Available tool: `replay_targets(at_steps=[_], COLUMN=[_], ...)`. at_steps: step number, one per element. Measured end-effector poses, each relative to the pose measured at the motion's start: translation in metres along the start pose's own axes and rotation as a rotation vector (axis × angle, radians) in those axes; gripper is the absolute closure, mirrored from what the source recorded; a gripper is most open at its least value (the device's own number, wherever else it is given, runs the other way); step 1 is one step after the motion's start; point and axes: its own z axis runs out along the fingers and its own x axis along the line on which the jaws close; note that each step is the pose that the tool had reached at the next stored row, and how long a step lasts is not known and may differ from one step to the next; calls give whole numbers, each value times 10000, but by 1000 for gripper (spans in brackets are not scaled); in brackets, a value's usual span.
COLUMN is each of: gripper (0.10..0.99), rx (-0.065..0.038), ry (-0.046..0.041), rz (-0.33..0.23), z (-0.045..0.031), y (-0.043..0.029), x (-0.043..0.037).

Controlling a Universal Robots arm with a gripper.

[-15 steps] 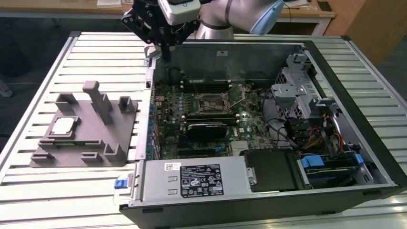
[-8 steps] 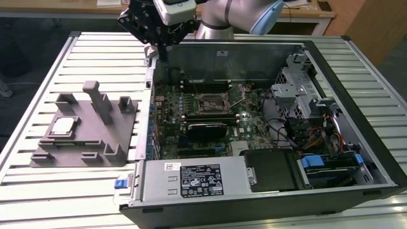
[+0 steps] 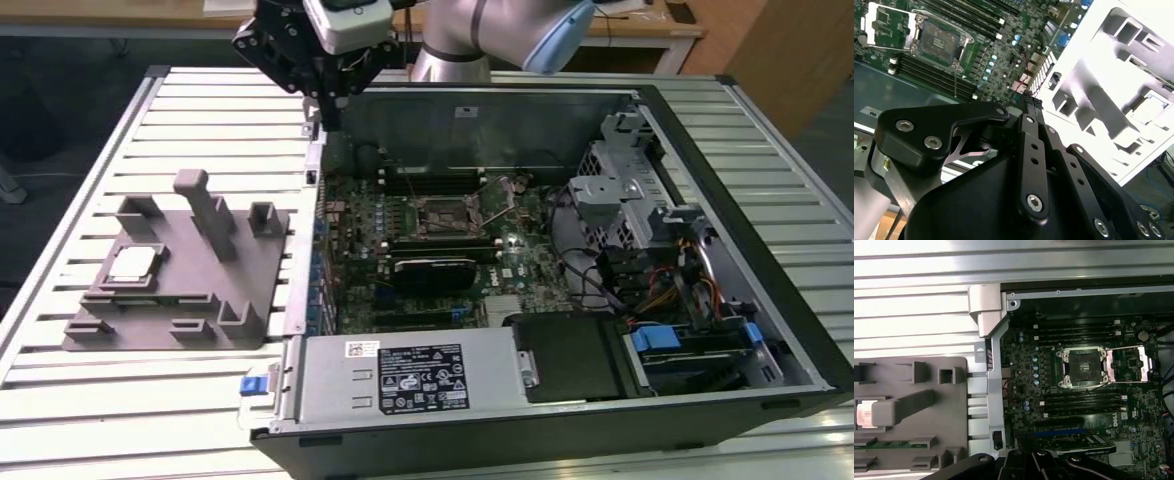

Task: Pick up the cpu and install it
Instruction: 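Reach for the cpu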

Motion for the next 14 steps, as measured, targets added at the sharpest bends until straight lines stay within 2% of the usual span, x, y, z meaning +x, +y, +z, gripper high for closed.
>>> replay_targets(at_steps=[14], gripper=[980], rx=[1], ry=[0], rz=[1], z=[39], y=[-24], x=[296])
